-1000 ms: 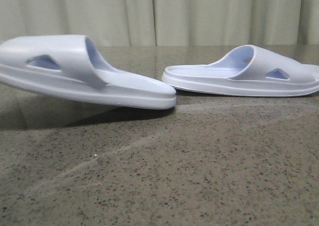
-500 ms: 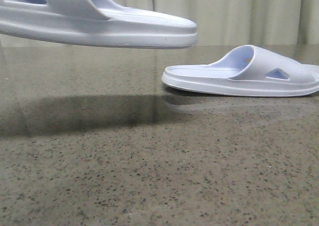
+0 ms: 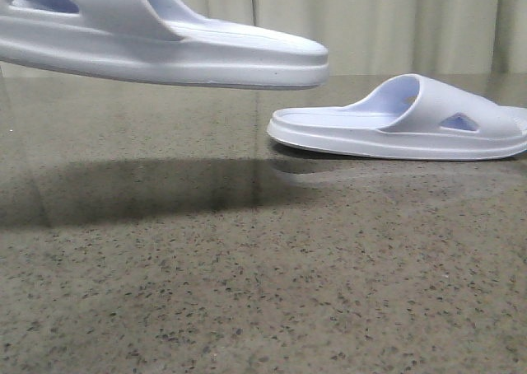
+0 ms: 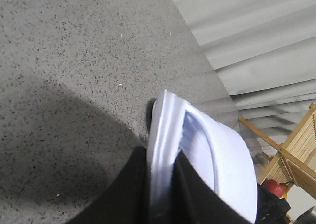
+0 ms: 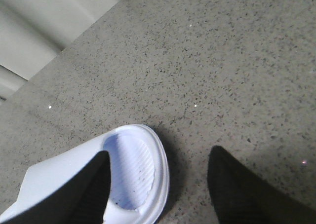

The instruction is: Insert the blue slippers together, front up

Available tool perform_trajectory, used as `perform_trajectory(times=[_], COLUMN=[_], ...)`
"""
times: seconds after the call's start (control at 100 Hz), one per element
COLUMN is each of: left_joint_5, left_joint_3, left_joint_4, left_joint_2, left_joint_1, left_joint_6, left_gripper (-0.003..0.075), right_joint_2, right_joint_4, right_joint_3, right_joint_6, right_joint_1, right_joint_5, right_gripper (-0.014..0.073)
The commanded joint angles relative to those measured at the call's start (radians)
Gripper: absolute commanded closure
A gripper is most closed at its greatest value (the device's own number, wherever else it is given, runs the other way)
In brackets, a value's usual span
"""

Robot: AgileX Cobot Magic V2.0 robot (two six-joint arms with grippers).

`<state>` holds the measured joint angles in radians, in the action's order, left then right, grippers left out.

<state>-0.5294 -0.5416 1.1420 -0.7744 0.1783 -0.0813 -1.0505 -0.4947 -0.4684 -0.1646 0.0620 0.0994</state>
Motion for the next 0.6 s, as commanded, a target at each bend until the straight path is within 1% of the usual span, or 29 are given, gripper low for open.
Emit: perform_trajectory(times=[0.0, 0.17, 0.29, 0.59], left_joint_5=[0.022, 0.026, 0.028, 0.03], left_joint_3=[-0.028, -0.028, -0.028, -0.028], left_joint_4=[0.036, 0.03, 0.03, 0.03], left_joint_2=[0.006, 0.006, 0.006, 0.005], left_joint_1=[-0.005, -0.005, -0.005, -0.005], left_joint_6=[0.001, 0.001, 0.001, 0.001], left_gripper=[0.0704, 0.0704, 0.0704, 0.0704], right_joint_2=[-0.025, -0.07, -0.091, -0.136], right_joint_4=[-0.003, -0.005, -0.037, -0.043], right_joint_3=[-0.056, -0.094, -0.094, -0.094], right_joint_6=[0.005, 0.005, 0.005, 0.005], right_joint_1=[-0.009, -0.009, -0.009, -0.009], right_joint_5=[0.082, 0.081, 0.082, 0.091], right_gripper=[0.0222, 0.0222, 0.0222, 0.0222])
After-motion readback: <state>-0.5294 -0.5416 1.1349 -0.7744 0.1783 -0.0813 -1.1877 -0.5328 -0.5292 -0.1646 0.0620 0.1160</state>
